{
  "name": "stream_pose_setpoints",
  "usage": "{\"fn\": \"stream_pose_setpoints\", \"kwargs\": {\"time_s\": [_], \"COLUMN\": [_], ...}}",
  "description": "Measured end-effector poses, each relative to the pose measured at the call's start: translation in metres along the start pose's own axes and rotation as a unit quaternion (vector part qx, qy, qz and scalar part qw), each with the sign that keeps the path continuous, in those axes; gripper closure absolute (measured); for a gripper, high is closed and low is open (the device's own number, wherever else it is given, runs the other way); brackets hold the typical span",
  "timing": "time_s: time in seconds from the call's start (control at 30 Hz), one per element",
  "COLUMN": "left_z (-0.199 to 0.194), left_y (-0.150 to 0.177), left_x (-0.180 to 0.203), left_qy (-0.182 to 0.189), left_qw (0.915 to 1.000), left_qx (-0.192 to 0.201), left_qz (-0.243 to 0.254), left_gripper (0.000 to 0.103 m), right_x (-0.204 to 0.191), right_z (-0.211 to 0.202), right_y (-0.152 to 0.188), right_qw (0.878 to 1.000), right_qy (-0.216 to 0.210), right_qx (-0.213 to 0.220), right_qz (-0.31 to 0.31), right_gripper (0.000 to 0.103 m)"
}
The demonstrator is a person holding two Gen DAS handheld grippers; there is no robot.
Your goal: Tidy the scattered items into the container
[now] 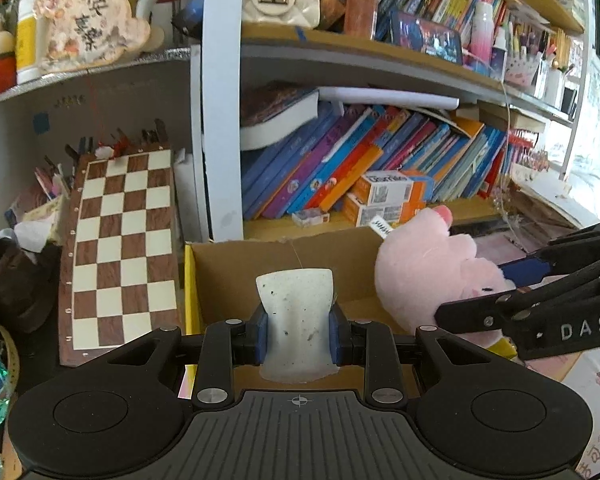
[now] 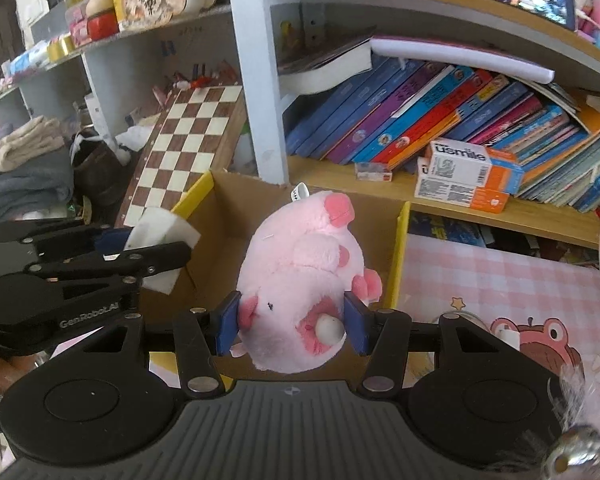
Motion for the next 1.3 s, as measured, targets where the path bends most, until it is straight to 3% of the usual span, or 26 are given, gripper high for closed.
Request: {"fn": "stream_pose_setpoints", "kwargs": {"time_s": [0.3,1.07,1.3], "left_z": [0.033,0.069,0.074], "left_y": [0.009,0.018,0.02], "left_x": [-0.003,-0.025,-0.019], "left_qy": [-0.001,-0.031,-0.04], "left_qw": [0.9994,0.997,0.9952], "left_qx": [-0.032,-0.07,-0.076], "left_qz": [0.009,0.006,0.047], "left_gripper": [0.076,0.075,0.075], "right_x": [-0.003,0.002,-0.003], "right_z": [0.029,0.082,0.092], "right_y": [0.004,0.011,0.014], "right_qw": [0.999,0.998,0.996], "right_qy": [-0.013,-0.018,-0.021], "right_qx": [-0.027,-0.061,-0.07], "right_qz": [-0.016,-0.026,-0.043], "right_gripper": [0.052,0.052,0.052]}}
Point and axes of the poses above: each gripper's, at about its wrist camera, not at the fingertips, and z roughly the way its jaws point, x to its right, y to its underside, the point moved 8 cm from there along z, roughly the way its jaws point, and after that the axes turned 9 degrees about -z, right-handed, at the moved point
